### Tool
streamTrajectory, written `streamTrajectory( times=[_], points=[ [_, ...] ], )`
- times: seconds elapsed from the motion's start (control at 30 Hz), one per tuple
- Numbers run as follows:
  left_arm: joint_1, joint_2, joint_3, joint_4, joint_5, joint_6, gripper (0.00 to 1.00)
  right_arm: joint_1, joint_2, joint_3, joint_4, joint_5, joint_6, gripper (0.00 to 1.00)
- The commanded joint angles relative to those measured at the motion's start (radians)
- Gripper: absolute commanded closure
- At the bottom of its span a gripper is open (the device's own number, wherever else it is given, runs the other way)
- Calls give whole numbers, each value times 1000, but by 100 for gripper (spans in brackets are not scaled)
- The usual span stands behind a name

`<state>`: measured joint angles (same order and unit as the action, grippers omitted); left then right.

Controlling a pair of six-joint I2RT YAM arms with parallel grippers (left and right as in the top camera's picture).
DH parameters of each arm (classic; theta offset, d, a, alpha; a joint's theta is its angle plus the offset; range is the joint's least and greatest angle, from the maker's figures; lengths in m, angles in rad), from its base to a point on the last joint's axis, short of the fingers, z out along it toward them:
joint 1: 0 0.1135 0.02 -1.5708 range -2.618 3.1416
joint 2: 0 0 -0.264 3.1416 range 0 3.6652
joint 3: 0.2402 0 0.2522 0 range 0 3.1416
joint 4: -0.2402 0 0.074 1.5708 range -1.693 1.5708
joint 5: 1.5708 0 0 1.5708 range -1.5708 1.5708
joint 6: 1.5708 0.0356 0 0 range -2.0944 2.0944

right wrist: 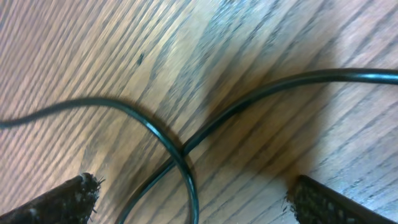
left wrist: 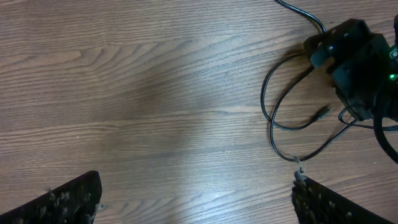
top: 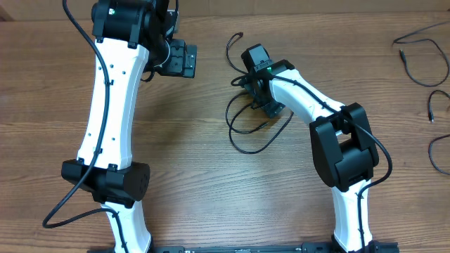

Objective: Untangle cables

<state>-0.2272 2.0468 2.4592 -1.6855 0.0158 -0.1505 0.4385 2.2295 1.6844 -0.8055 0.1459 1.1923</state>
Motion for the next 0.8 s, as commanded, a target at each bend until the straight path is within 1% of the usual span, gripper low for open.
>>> streamTrajectory(
  times=[0.0, 0.07, 0.13, 0.27, 0.33, 0.47, 0.57, 0.67, 0.73, 0.77],
  points=[
    [3, -7, -3, -4, 10, 16, 3, 10, 73, -16, 3, -89, -16, 6],
    [3, -7, -3, -4, 10, 16, 3, 7, 73, -16, -6, -88, -11, 9],
    [3, -7, -3, -4, 11, 16, 3, 4, 77, -16, -13, -88, -8, 15],
    [3, -7, -3, -4, 11, 16, 3, 2, 91, -17, -24, -87, -7, 16],
    [3, -7, -3, -4, 11, 16, 3, 2, 106, -17, -32, -87, 1, 15],
    [3, -7, -3, -4, 11, 16, 3, 2, 159, -17, -49, -89, 11, 0],
    [2, -7, -3, -4, 11, 16, 3, 0, 211, -18, -63, -97, 11, 0],
    [2, -7, -3, -4, 11, 16, 3, -16, 243, -17, -55, -155, 15, 0],
    [2, -7, -3, -4, 11, 16, 3, -40, 253, -17, -70, -187, 74, 0],
    [2, -7, -3, -4, 11, 16, 3, -50, 254, -17, -92, -192, 113, 4]
  ],
)
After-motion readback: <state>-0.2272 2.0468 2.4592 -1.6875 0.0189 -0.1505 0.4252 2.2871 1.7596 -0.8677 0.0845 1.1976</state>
